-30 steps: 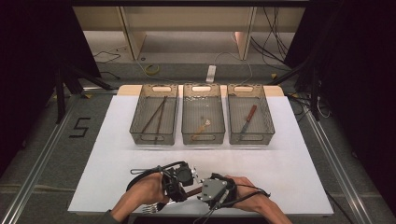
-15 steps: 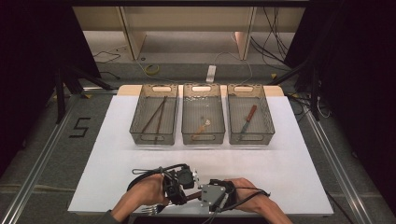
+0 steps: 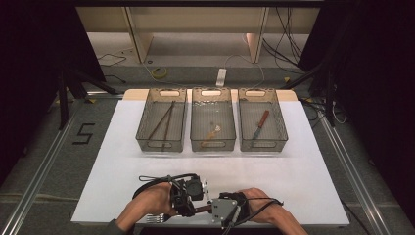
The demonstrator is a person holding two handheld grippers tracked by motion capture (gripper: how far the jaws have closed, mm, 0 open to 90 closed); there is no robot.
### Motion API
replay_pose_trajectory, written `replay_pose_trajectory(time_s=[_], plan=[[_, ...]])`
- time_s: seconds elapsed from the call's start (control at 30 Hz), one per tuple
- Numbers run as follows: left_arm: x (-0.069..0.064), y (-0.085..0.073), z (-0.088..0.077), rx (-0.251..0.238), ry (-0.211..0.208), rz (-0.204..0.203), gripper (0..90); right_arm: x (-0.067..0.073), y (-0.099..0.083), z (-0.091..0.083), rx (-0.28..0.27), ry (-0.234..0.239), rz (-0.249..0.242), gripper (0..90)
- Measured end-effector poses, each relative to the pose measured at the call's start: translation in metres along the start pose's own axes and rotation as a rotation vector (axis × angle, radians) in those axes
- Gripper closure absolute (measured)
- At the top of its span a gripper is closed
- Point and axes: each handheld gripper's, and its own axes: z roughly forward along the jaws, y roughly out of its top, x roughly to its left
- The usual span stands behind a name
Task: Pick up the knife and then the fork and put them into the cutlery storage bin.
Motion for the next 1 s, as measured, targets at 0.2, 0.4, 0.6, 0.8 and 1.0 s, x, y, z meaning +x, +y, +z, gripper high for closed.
replay_pose_trajectory(time_s=[0.2,0.4,0.6,0.8,1.0], plan=[[0.002,-0.001,0.003,-0.01,-0.005,0.009,74.6,0.002,0.0,0.0,0.0,0.006,-0.018,75.2],[0.002,-0.001,0.002,-0.024,-0.006,0.002,73.7,0.001,0.0,-0.002,-0.005,0.023,0.002,75.5],[0.006,-0.004,-0.005,-0.063,0.004,-0.024,69.2,-0.001,-0.001,-0.006,-0.011,-0.001,0.034,75.6],[0.01,-0.01,-0.022,-0.137,0.053,-0.055,54.2,-0.005,-0.004,-0.009,-0.012,-0.031,0.056,75.6],[0.016,-0.018,-0.04,-0.262,0.117,-0.145,37.8,-0.013,-0.01,-0.015,-0.04,-0.066,0.13,75.6]])
